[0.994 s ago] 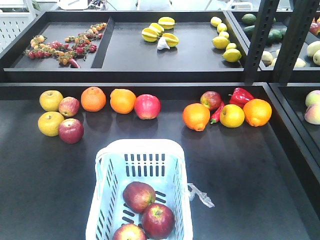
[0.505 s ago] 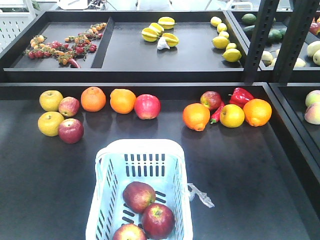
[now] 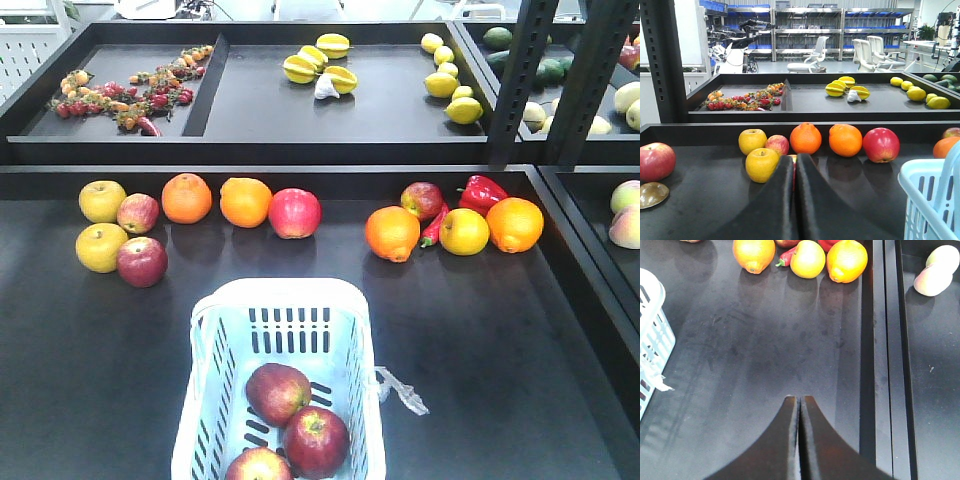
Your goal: Pick three apples into basket with both arms
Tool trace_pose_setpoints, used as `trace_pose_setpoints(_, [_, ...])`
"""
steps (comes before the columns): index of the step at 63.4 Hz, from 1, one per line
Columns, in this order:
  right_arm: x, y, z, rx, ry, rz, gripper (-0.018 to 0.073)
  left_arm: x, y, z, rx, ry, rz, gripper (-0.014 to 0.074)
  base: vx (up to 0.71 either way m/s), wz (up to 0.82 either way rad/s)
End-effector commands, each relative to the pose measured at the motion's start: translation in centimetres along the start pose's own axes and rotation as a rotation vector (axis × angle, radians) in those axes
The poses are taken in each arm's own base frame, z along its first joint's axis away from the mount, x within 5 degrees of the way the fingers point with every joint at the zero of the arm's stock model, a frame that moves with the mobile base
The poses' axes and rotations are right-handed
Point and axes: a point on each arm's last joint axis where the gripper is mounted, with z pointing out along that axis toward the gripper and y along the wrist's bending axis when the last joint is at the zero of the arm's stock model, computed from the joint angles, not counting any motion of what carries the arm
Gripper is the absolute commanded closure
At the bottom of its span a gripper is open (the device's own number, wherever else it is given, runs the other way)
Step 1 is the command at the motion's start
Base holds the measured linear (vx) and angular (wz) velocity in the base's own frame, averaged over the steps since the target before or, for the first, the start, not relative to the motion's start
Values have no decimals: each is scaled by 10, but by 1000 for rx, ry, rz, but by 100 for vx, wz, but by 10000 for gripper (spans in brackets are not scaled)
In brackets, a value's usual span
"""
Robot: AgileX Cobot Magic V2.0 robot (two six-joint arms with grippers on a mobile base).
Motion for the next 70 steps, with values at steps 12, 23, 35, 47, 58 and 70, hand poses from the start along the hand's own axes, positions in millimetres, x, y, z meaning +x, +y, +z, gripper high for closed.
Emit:
trace_pose_setpoints(12, [-10,-4,-10,42,-99,-23,568,0,0,0,7,-74,-9,603,0,0])
trace_pose_setpoints(23, [-8,-5,-26,64,-189,-27,568,0,0,0,7,-73,-9,603,0,0])
trace_pose_setpoints(35, [13,-1,-26,74,-379,9,568,0,0,0,7,-73,-9,603,0,0])
trace_pose_setpoints(47, [52,6,-10,70,-592,51,568,0,0,0,7,-73,-9,603,0,0])
trace_pose_setpoints(58, [88,12,4,64,-737,71,568,0,0,0,7,-73,-9,603,0,0])
trace_pose_setpoints(70, [117,17,17,45,-858,118,568,0,0,0,7,-73,-9,603,0,0])
